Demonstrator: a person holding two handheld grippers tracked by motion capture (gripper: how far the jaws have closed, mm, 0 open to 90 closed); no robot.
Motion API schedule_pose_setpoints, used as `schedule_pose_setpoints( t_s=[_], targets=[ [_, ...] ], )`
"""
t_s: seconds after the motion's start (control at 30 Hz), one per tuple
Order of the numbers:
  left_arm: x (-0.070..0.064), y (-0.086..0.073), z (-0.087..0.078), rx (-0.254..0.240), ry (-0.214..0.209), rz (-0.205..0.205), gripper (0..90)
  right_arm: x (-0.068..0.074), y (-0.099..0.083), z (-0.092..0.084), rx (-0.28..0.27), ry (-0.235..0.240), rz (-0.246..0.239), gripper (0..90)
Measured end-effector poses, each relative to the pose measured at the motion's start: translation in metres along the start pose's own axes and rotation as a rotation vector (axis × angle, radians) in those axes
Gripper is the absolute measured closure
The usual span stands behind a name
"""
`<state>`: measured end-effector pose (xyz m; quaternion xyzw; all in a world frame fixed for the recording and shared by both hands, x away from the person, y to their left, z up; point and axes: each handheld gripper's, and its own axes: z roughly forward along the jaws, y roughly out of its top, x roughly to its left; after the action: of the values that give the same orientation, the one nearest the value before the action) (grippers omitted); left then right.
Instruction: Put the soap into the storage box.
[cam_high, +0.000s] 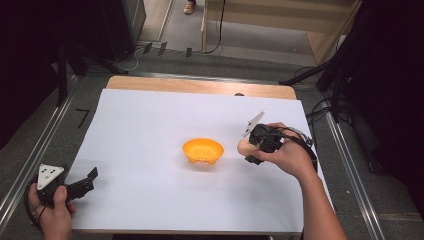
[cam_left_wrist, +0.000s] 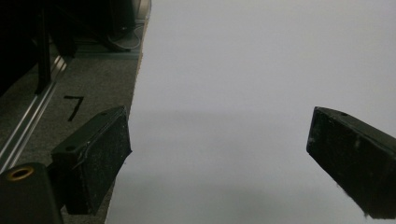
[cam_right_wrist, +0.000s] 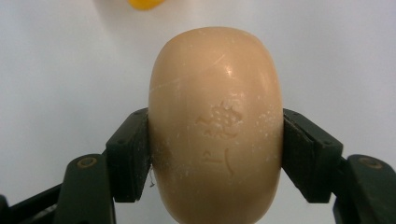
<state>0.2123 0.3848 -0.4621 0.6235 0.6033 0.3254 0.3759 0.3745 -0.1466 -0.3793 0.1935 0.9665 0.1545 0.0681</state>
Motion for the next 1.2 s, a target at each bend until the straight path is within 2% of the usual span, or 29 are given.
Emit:
schedule_pose_setpoints(
  t_s=[0.27,0.47,0.6,0.73,0.97,1.2],
  targets=[
    [0.000,0.000,0.000,-0.002,-0.001,-0.004,6.8,0.003,0.021,-0.001,-0.007,0.011,-0.066,33.0],
    [0.000,0.000,0.000,-0.002,-0.002,-0.001,6.8,0.006,0.030,-0.001,-0.020,0.022,-0.088,33.0],
    [0.000,0.000,0.000,0.001,-0.006,0.002,6.8,0.009,0.043,0.000,-0.021,0.020,-0.118,33.0],
    [0.000,0.000,0.000,-0.001,-0.006,0.001,6.8,0.013,0.050,0.000,-0.019,0.025,-0.123,33.0],
    [0.000,0.000,-0.001,-0.005,-0.005,0.001,6.8,0.020,0.073,-0.001,-0.029,0.028,-0.181,33.0],
    [0.000,0.000,-0.001,-0.006,-0.005,0.000,6.8,0.026,0.089,0.002,-0.028,0.035,-0.213,33.0]
  ],
)
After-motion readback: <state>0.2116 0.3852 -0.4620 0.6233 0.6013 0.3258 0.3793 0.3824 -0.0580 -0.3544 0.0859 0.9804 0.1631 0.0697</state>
